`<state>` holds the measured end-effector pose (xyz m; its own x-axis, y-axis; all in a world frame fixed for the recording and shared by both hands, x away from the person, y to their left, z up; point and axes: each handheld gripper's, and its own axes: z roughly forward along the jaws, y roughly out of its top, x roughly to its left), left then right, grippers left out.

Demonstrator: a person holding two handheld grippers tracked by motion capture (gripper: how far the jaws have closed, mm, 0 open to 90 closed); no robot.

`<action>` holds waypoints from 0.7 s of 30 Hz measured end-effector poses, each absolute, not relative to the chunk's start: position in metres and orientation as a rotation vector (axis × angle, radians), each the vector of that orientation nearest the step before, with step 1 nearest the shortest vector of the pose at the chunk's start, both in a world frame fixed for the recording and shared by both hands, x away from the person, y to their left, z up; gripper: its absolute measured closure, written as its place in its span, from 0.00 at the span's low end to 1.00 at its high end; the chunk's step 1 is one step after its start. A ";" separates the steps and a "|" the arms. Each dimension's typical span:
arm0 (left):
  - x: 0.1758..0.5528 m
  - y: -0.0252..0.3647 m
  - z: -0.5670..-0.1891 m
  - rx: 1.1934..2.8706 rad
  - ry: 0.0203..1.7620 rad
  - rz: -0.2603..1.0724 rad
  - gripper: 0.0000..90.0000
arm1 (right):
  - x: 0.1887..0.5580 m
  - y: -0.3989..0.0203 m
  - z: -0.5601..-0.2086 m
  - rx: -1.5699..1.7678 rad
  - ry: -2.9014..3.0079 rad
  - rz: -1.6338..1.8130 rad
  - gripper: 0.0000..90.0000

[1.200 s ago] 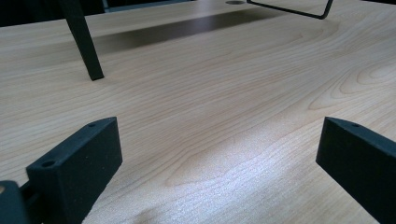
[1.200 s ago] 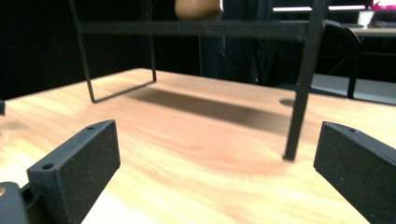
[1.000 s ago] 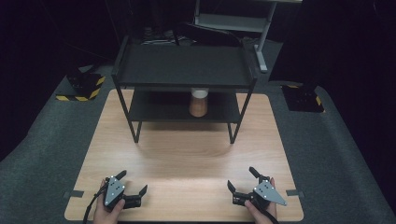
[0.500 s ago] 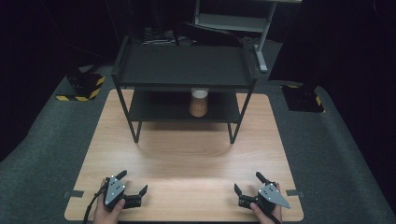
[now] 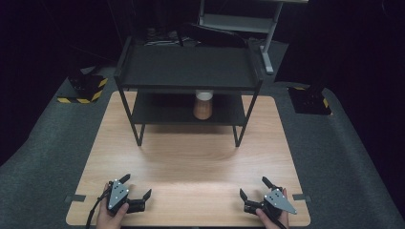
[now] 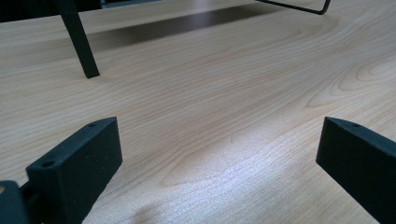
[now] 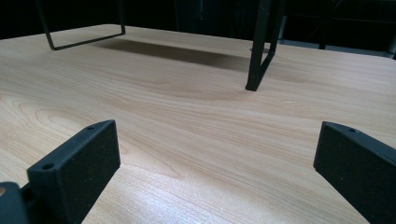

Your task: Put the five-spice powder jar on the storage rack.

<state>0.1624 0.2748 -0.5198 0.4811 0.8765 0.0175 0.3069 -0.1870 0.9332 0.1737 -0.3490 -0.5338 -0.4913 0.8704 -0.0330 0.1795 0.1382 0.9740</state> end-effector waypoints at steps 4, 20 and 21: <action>0.162 0.275 -0.520 1.736 1.006 0.719 0.01 | 0.174 -0.349 -0.534 1.020 1.788 1.396 0.00; 0.161 0.274 -0.517 1.786 0.962 0.721 0.01 | 0.176 -0.343 -0.529 1.006 1.833 1.340 0.00; 0.161 0.273 -0.517 1.790 0.961 0.721 0.01 | 0.176 -0.344 -0.529 1.005 1.835 1.340 0.00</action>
